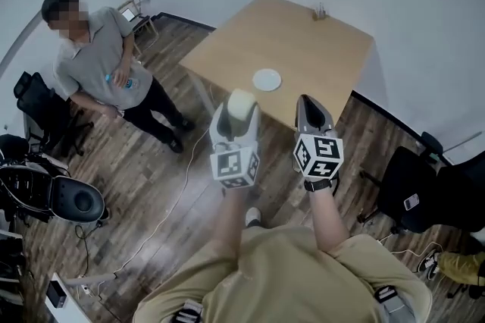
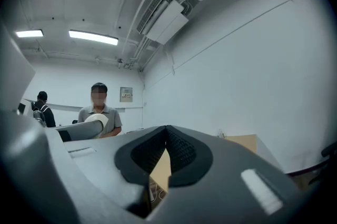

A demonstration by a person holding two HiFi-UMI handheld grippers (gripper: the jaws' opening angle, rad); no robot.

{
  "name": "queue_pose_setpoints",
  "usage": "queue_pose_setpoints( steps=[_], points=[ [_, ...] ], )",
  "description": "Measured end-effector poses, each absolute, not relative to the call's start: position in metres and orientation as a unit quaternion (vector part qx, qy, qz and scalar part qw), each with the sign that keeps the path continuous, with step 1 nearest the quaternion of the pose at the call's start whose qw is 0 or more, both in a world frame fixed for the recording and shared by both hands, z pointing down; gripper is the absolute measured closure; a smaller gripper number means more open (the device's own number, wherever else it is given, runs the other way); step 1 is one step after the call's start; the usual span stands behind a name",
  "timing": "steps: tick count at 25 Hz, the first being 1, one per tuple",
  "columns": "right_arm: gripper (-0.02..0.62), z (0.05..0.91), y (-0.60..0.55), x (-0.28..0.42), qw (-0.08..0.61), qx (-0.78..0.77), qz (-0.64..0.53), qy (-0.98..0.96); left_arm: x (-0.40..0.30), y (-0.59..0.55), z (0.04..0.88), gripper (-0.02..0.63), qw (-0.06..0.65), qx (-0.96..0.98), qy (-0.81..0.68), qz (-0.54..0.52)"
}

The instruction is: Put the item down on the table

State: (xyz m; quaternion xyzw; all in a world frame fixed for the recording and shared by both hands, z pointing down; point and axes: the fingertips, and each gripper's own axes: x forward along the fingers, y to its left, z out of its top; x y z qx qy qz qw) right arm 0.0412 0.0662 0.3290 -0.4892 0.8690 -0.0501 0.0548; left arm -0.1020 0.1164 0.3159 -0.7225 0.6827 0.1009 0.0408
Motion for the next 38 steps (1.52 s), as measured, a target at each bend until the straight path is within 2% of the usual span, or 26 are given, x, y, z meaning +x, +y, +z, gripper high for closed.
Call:
queue_pose_setpoints(
  steps=[5, 10, 16, 26, 38],
  points=[
    [0.589, 0.349, 0.039, -0.004, 0.059, -0.49, -0.111, 0.863, -0.145, 0.096, 0.316, 0.292, 0.036, -0.723, 0.68, 0.114],
    [0.589, 0.356, 0.027, -0.059, 0.048, -0.494, -0.11, 0.861, -0.192, 0.087, 0.321, 0.291, 0.047, -0.717, 0.689, 0.095],
    [0.589, 0.356, 0.006, -0.093, 0.053, -0.51, -0.097, 0.853, -0.225, 0.07, 0.332, 0.291, 0.039, -0.723, 0.682, 0.1],
    [0.589, 0.367, -0.068, -0.1, 0.055, -0.496, -0.103, 0.861, -0.237, -0.003, 0.354, 0.291, 0.008, -0.712, 0.695, 0.1],
    [0.589, 0.35, -0.23, -0.05, 0.074, -0.452, -0.114, 0.882, -0.185, -0.156, 0.334, 0.291, 0.017, -0.699, 0.709, 0.095]
  ],
)
